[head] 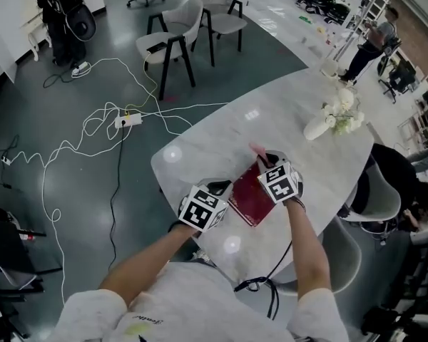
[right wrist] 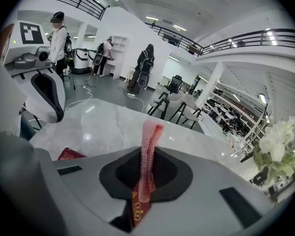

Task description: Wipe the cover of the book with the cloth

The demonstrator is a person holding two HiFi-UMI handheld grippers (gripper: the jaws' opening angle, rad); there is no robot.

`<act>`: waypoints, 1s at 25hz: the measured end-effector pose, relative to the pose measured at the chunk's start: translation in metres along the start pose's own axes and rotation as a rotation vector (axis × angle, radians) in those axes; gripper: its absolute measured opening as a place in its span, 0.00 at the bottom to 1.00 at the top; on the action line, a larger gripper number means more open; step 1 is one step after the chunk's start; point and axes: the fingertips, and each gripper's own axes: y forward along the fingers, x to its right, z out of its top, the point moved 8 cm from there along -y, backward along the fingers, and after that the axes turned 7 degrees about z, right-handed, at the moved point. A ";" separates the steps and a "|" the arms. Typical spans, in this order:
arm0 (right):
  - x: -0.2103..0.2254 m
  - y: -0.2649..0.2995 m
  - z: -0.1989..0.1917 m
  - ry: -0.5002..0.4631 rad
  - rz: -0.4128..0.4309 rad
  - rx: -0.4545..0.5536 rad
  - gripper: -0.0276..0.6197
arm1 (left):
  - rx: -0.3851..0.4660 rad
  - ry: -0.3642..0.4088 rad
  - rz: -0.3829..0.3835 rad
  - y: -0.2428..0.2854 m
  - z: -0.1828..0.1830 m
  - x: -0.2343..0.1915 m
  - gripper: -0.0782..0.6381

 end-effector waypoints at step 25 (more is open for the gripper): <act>-0.005 0.059 -0.027 0.037 0.153 -0.141 0.07 | -0.012 -0.009 0.050 0.004 0.002 -0.014 0.12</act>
